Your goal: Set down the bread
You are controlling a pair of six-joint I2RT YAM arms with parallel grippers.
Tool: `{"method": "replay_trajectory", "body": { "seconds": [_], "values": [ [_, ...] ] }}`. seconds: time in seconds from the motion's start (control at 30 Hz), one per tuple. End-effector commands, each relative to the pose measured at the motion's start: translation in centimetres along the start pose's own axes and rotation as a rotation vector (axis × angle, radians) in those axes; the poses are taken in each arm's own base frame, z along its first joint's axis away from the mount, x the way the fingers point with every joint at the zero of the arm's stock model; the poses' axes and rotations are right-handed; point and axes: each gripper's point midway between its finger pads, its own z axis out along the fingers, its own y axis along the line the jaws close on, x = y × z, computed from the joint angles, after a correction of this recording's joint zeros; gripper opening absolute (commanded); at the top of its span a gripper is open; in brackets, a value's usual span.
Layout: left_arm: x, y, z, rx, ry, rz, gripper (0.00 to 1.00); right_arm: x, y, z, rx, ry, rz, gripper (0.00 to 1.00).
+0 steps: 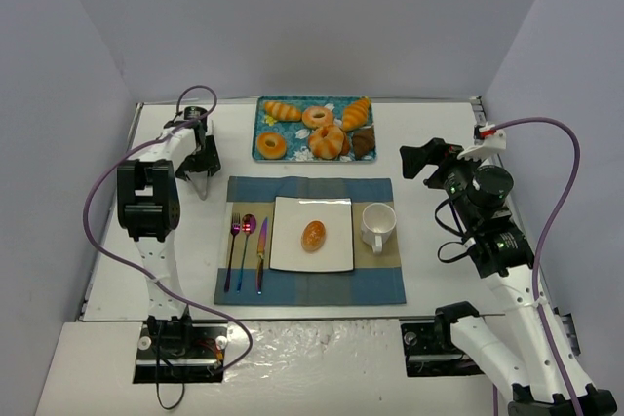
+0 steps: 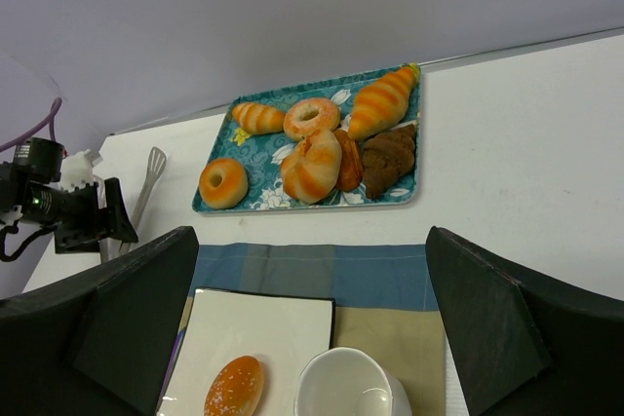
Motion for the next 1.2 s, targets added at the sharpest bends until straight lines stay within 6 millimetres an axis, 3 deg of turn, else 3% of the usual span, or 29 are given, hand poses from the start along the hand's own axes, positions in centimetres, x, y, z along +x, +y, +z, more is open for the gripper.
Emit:
{"method": "replay_trajectory", "body": {
  "seconds": [0.0, 0.17, 0.3, 0.43, 0.53, 0.57, 0.7, 0.87, 0.97, 1.17],
  "values": [
    [-3.8, 1.0, -4.6, 0.006, -0.128, -0.044, 0.68, -3.4, 2.1, 0.0, -0.071, -0.095, -0.009, 1.00],
    [-4.4, 1.2, -6.0, 0.010, -0.159, -0.053, 0.69, -3.4, 2.1, 0.0, -0.072, -0.094, -0.010, 1.00],
    [-5.6, 1.6, -8.8, 0.021, -0.213, -0.066, 0.69, -3.5, 2.2, -0.1, -0.072, -0.096, -0.010, 1.00],
    [-6.8, 1.3, -13.4, 0.092, -0.282, -0.062, 0.69, -3.5, 2.2, -0.2, -0.074, -0.098, -0.010, 1.00],
    [-6.8, -1.4, -18.7, 0.196, -0.364, -0.003, 0.70, -3.5, 2.3, -0.3, -0.079, -0.098, -0.009, 1.00],
    [-6.9, -1.2, -20.0, 0.205, -0.388, -0.004, 0.70, -3.5, 2.3, -0.3, -0.080, -0.097, -0.009, 1.00],
    [-4.6, -5.8, -29.7, 0.412, -0.541, 0.145, 0.71, -4.0, 2.4, -0.5, -0.077, -0.100, -0.026, 1.00],
    [0.1, -8.7, -37.3, 0.632, -0.673, 0.270, 0.73, -4.7, 2.3, -1.3, -0.062, -0.110, -0.052, 1.00],
    [2.2, -8.7, -40.3, 0.721, -0.747, 0.295, 0.73, -5.2, 2.6, -1.6, -0.074, -0.121, -0.056, 1.00],
    [4.8, -8.2, -41.2, 0.792, -0.804, 0.318, 0.74, -6.3, 3.0, -1.8, -0.072, -0.131, -0.069, 1.00]
  ]
}}
